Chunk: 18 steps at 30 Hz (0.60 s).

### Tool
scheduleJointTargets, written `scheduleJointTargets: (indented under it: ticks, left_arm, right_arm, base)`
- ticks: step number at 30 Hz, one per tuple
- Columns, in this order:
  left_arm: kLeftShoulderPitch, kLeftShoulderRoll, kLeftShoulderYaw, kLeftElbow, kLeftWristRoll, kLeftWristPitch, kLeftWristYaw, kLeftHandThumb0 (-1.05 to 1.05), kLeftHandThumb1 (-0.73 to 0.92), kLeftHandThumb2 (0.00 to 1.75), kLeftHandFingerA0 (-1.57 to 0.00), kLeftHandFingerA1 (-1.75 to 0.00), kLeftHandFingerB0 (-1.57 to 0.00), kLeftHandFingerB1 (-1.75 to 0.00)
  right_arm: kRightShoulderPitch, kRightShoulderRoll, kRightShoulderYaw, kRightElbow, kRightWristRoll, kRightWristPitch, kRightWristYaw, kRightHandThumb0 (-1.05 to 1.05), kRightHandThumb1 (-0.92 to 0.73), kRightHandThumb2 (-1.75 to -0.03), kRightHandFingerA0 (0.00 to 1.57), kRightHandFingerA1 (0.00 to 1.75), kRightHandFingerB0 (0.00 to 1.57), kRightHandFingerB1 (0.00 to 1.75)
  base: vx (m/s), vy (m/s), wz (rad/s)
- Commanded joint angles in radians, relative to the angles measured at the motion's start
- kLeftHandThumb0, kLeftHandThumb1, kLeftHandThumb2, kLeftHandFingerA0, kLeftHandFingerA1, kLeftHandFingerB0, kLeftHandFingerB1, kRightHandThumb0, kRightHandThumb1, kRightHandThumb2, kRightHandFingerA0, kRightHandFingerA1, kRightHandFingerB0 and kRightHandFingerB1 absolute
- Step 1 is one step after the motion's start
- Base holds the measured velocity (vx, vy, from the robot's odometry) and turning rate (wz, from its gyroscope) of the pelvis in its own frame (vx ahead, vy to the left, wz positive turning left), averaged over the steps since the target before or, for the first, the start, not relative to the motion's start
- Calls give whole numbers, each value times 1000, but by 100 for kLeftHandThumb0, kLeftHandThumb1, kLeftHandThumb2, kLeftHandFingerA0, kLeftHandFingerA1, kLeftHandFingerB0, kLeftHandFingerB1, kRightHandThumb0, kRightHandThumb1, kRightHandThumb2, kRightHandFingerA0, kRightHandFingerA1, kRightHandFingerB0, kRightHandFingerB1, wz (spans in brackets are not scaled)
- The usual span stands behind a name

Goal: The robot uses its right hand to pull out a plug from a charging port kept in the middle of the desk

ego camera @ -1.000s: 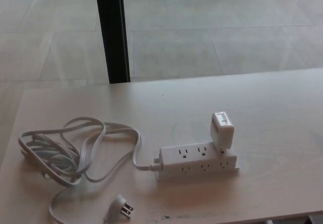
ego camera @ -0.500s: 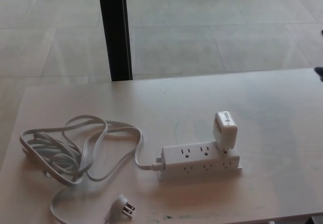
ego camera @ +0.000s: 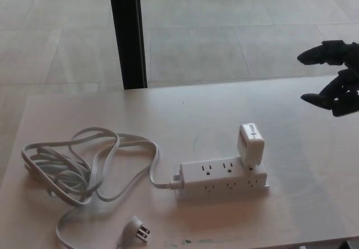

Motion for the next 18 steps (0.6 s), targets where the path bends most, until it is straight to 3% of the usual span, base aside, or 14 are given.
scheduleJointTargets:
  ticks: [1, 7, 11, 12, 15, 16, 17, 18]
  left_arm:
    - [5, 16, 4, -5, -25, -16, -9, -59, 54, 58, -78, -53, -69, -43]
    - [-2, 16, -5, 0, -19, -18, 5, -62, 54, 58, -81, -53, -69, -42]
    - [-6, 20, -3, 2, -26, -7, -2, -60, 55, 58, -78, -50, -67, -42]
    - [-8, 19, -2, 9, -27, -14, -1, -59, 55, 58, -79, -51, -68, -42]
    - [-4, 21, -13, 4, -16, -17, 1, -60, 56, 58, -78, -49, -68, -42]
    - [-2, 20, -10, -1, -23, -14, -3, -60, 55, 58, -77, -48, -70, -42]
    - [-3, 20, -7, -2, -28, -11, -6, -60, 55, 58, -77, -48, -70, -42]
    - [-3, 20, -7, 0, -28, -15, -6, -60, 55, 57, -78, -48, -68, -42]
  right_arm:
    - [-34, -19, 87, 20, -144, -75, 44, -72, -56, -58, 82, 84, 38, 34]
    - [-31, -20, 145, -2, -203, -102, 63, -76, -52, -63, 79, 81, 33, 35]
    - [-11, -1, 191, -58, -235, -71, 111, -73, -59, -59, 87, 79, 31, 31]
    - [-2, 7, 196, -73, -237, -60, 119, -74, -46, -85, 88, 87, 24, 43]
    - [9, 17, 203, -90, -247, -53, 135, -74, -47, -85, 86, 92, 22, 43]
    - [16, 21, 212, -101, -255, -53, 145, -71, -57, -59, 76, 90, 30, 31]
    - [25, 22, 218, -109, -261, -60, 147, -71, -57, -59, 76, 90, 30, 31]
    - [31, 26, 220, -112, -266, -66, 143, -73, -46, -83, 80, 100, 22, 43]
  base:
    - [0, 0, 0]
    - [0, 0, 0]
    - [0, 0, 0]
    - [0, 0, 0]
    - [0, 0, 0]
    - [0, 0, 0]
    - [0, 0, 0]
    - [0, 0, 0]
